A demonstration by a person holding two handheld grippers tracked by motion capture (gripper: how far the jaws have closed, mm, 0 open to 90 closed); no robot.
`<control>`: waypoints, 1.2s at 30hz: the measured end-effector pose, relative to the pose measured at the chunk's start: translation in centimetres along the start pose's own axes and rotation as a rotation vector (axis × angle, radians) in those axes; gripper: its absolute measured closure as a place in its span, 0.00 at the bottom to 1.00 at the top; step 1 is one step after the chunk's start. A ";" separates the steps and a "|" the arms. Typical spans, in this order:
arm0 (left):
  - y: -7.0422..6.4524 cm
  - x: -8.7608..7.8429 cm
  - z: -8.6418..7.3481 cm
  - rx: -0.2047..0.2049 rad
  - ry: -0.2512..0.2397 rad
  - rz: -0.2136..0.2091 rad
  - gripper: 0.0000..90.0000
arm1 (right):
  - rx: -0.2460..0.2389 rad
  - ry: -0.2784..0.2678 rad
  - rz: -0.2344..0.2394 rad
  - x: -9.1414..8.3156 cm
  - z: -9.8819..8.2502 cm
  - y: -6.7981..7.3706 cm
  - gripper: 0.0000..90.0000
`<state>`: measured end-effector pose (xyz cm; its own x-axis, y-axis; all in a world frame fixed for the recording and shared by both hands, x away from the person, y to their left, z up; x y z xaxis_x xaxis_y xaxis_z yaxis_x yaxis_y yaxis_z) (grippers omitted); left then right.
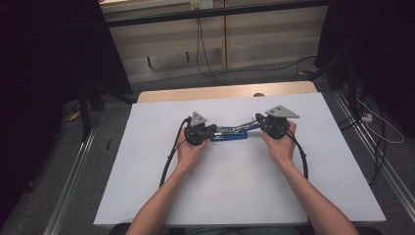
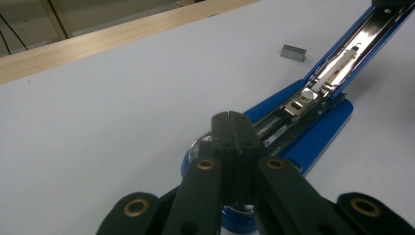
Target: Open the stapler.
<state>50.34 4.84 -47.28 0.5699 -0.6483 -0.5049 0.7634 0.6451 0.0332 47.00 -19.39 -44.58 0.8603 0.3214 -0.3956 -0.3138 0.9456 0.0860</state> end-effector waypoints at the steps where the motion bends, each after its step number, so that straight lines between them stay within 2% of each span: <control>1: 0.0 0.0 0.0 0.001 0.000 0.001 1.00 | 0.000 0.000 0.000 0.0 0.0 0.0 1.00; 5: 0.0 0.0 -0.1 -0.008 -0.003 -0.002 1.00 | -0.013 0.012 0.015 -0.3 -0.3 0.0 1.00; 16: 0.1 0.0 0.0 -0.016 -0.002 -0.005 1.00 | -0.037 0.044 0.015 -0.1 -1.0 -0.3 1.00; 19: 0.0 0.0 0.0 0.002 0.001 -0.003 1.00 | -0.035 0.058 0.017 0.1 -1.3 -0.4 1.00; 24: 0.1 0.0 0.0 -0.007 0.001 -0.005 1.00 | -0.040 0.077 0.018 0.4 -1.7 -0.4 1.00; 30: 0.1 -0.1 0.0 -0.010 0.002 -0.006 1.00 | -0.050 0.079 0.027 0.5 -2.1 -0.3 1.00; 36: 0.1 -0.1 0.1 -0.007 -0.006 -0.004 1.00 | -0.041 0.078 0.037 0.6 -2.1 -0.4 1.00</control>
<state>50.37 4.91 -47.09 0.5683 -0.6535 -0.5000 0.7636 0.6452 0.0247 46.79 -19.72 -46.75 0.8142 0.3501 -0.4632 -0.3626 0.9296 0.0653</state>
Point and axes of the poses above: each handheld gripper's, and its own axes: x roughly forward along the jaws, z roughly out of its top, y roughly to its left, the point moved 4 cm from there along x, roughly forward along the jaws, and after that the axes turned 5 degrees about x, right-handed, at the moved point
